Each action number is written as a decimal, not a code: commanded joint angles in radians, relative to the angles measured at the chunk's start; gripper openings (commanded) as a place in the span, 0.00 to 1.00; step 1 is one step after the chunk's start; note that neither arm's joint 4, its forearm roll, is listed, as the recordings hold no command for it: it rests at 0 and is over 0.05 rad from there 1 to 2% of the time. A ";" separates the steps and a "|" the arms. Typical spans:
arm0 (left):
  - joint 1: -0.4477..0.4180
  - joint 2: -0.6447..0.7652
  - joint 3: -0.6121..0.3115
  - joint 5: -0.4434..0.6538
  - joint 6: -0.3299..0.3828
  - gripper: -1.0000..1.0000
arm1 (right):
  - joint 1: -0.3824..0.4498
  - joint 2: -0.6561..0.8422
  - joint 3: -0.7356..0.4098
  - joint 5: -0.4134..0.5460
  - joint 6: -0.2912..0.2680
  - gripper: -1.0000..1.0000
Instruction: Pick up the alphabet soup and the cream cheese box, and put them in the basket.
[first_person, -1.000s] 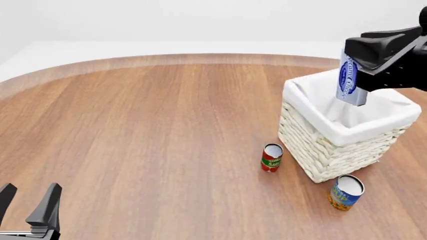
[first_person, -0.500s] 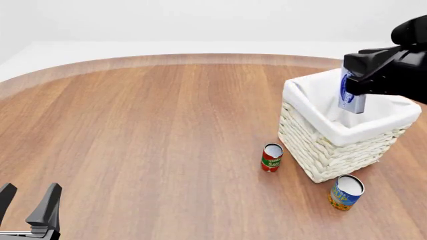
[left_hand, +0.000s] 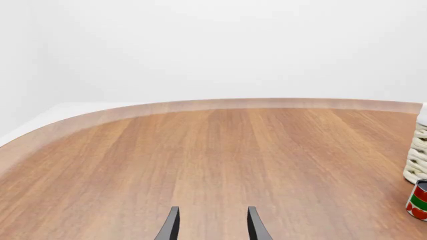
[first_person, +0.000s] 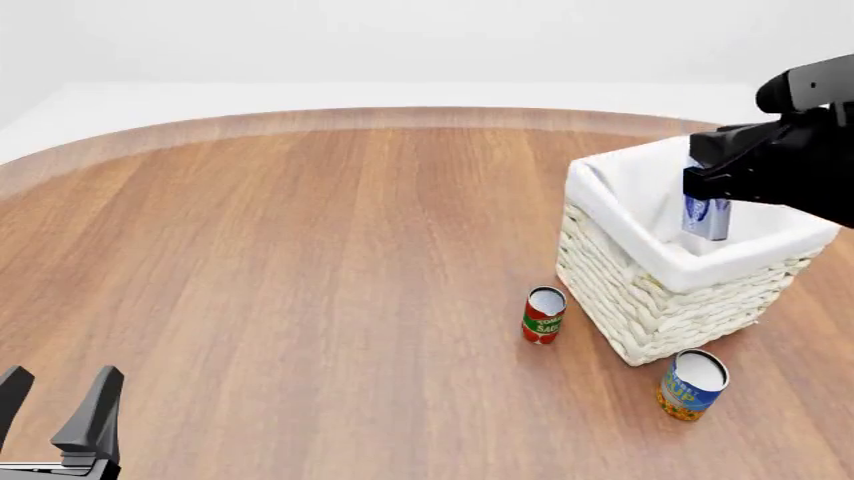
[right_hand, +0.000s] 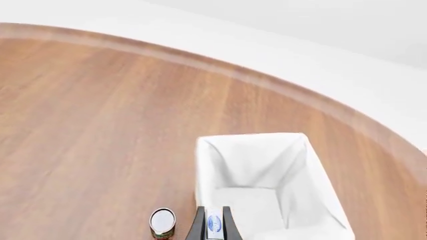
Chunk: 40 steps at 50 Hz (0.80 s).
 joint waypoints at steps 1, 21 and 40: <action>0.000 0.000 0.000 0.000 0.000 1.00 | -0.039 0.037 0.008 -0.033 0.007 0.00; 0.000 0.000 0.000 0.000 0.000 1.00 | -0.094 0.131 -0.010 -0.078 -0.002 0.00; 0.000 0.000 0.000 0.000 0.000 1.00 | -0.105 0.222 -0.027 -0.123 -0.003 0.00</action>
